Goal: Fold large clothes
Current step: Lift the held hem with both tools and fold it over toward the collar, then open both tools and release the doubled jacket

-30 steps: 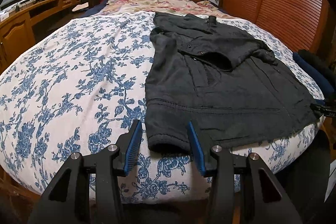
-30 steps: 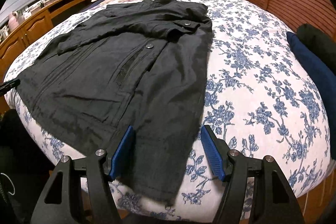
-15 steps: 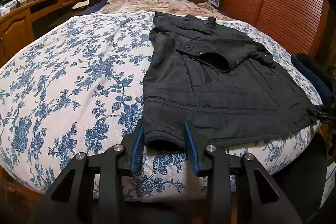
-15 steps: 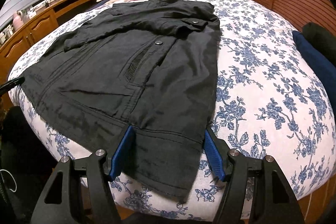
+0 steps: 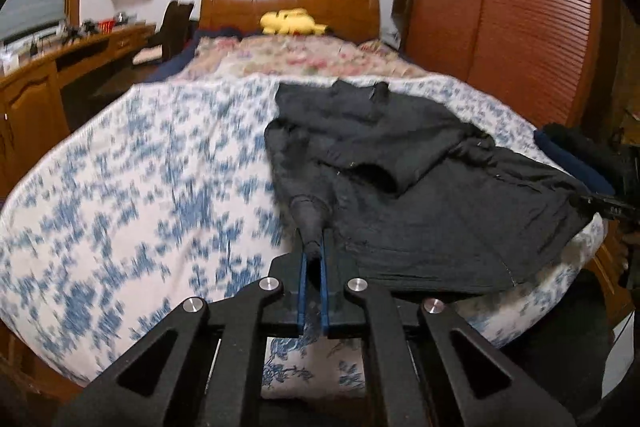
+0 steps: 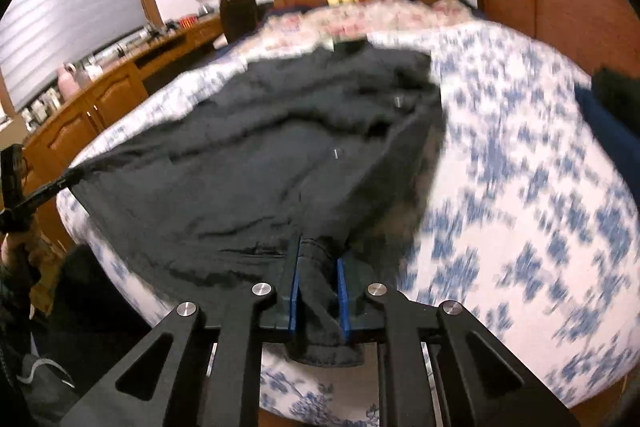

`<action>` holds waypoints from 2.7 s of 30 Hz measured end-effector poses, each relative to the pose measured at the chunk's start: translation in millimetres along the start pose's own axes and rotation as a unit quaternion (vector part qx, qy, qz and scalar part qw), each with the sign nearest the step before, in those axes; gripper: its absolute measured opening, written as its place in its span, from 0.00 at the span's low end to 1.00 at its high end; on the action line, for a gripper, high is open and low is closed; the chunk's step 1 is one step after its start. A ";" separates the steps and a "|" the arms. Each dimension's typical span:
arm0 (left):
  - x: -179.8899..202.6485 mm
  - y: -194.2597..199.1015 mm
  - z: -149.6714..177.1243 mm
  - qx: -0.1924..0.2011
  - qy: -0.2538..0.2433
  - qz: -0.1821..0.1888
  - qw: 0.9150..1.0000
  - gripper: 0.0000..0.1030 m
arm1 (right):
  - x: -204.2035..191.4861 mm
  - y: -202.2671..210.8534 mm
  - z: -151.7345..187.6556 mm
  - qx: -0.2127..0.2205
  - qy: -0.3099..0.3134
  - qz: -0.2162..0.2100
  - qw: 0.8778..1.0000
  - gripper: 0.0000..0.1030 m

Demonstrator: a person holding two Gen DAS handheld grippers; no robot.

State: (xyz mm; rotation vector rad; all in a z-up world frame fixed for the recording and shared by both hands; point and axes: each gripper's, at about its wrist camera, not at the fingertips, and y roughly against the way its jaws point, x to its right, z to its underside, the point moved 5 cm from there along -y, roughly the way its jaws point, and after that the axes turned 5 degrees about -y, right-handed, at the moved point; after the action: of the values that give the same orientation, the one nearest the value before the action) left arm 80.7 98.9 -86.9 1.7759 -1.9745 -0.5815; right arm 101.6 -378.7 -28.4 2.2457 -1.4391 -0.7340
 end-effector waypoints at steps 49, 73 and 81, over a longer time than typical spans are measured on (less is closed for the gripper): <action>-15.0 -40.5 -69.9 0.042 -0.012 -0.029 0.999 0.05 | 16.3 -54.3 -72.2 0.019 0.057 0.046 0.997 0.12; 9.1 -130.6 -90.2 0.024 -0.021 0.047 0.998 0.47 | 92.4 -228.4 -205.5 -0.009 -0.012 0.160 0.987 0.13; 19.8 -138.2 -78.0 0.009 -0.026 0.071 0.997 0.64 | 81.2 -249.7 -216.6 -0.052 -0.031 0.168 0.984 0.37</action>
State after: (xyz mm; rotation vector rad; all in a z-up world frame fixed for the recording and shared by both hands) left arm 236.0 63.6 -100.1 1.6281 -2.1267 -0.5701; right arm 440.0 -344.2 -15.4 1.8521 -1.7106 -0.7505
